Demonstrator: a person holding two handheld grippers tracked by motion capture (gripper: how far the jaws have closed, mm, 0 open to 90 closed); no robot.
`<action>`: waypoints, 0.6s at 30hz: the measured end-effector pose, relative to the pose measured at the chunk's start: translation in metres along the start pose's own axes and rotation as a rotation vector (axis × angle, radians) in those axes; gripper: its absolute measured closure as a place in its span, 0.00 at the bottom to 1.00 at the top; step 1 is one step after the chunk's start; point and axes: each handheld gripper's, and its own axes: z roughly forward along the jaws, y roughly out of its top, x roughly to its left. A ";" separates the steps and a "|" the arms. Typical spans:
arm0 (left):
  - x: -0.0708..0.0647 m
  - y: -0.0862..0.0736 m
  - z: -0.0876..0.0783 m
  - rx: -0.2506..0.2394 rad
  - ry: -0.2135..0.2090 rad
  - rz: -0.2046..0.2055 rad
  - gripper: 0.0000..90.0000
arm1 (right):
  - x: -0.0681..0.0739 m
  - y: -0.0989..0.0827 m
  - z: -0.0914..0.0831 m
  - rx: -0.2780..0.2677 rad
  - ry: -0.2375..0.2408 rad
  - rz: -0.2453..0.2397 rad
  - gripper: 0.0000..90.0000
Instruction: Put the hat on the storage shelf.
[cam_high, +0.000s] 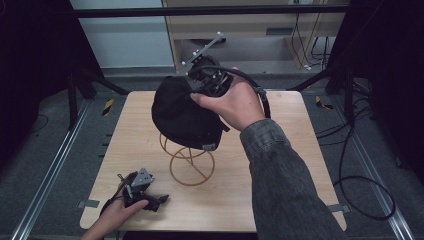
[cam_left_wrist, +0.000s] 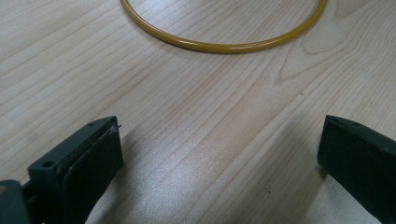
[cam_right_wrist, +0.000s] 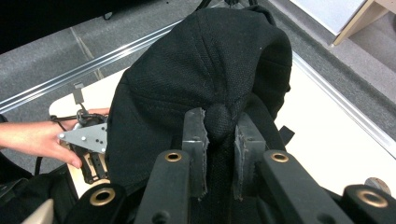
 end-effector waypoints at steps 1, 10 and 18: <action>0.000 0.000 0.000 0.000 0.000 0.000 0.00 | 0.000 0.000 0.000 0.000 0.000 0.000 0.87; 0.000 0.000 0.000 -0.002 -0.001 -0.001 0.00 | 0.008 0.010 0.008 0.044 -0.005 -0.033 0.87; 0.000 0.000 0.000 -0.002 -0.002 -0.001 0.00 | 0.010 0.013 0.015 0.070 -0.016 -0.047 0.87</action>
